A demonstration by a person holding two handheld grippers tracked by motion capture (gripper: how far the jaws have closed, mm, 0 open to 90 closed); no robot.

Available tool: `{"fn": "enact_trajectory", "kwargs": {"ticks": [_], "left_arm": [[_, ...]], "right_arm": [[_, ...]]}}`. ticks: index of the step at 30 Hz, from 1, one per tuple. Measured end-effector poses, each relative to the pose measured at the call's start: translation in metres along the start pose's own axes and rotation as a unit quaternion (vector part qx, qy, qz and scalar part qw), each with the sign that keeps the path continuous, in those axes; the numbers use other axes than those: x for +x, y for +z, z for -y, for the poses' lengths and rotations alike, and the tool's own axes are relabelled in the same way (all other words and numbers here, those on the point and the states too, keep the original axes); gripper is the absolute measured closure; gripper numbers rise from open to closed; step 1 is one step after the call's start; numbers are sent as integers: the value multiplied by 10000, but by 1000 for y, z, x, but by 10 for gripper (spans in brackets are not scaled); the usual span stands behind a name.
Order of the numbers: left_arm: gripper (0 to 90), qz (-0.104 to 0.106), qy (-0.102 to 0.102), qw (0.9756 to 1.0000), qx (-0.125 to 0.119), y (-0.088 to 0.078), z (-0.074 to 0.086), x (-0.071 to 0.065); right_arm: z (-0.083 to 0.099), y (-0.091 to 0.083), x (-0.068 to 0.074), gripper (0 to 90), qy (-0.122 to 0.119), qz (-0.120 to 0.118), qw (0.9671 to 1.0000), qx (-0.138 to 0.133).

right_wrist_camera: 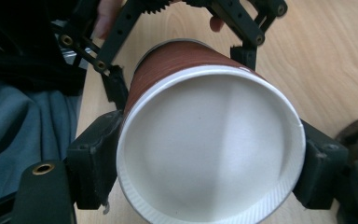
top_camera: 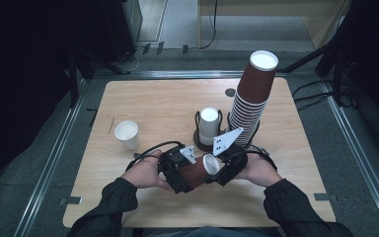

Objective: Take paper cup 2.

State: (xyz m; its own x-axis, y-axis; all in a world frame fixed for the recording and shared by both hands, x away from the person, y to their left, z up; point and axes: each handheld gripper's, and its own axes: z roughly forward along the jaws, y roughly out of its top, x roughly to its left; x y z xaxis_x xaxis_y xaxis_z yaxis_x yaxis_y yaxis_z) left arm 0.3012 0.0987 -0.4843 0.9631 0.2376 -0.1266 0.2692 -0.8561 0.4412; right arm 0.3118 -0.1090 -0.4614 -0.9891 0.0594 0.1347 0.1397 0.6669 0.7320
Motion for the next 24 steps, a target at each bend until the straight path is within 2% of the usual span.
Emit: {"fn": "enact_trajectory", "kwargs": {"ticks": [3,6,12,15,19,24], "left_arm": [[0,-146,-66,9997,-164,-4,2,3],[0,-197,-156,9989,-385,-10,5,5],[0,-174,-304,9968,-720,-21,12,8],[0,-210,-340,9960,-802,-24,15,9],[0,-238,-380,9928,-1111,-29,19,9],[0,-230,-431,9904,-1292,-32,21,10]], "right_arm": [[2,-6,-2,224,54,96,9999,-82],[5,-11,-4,223,68,184,9997,-141],[10,-21,-6,222,68,352,9990,-265],[13,-27,-6,222,142,417,9984,-356],[15,-33,-6,222,210,482,9970,-569],[17,-37,-5,222,213,585,9951,-766]]}}
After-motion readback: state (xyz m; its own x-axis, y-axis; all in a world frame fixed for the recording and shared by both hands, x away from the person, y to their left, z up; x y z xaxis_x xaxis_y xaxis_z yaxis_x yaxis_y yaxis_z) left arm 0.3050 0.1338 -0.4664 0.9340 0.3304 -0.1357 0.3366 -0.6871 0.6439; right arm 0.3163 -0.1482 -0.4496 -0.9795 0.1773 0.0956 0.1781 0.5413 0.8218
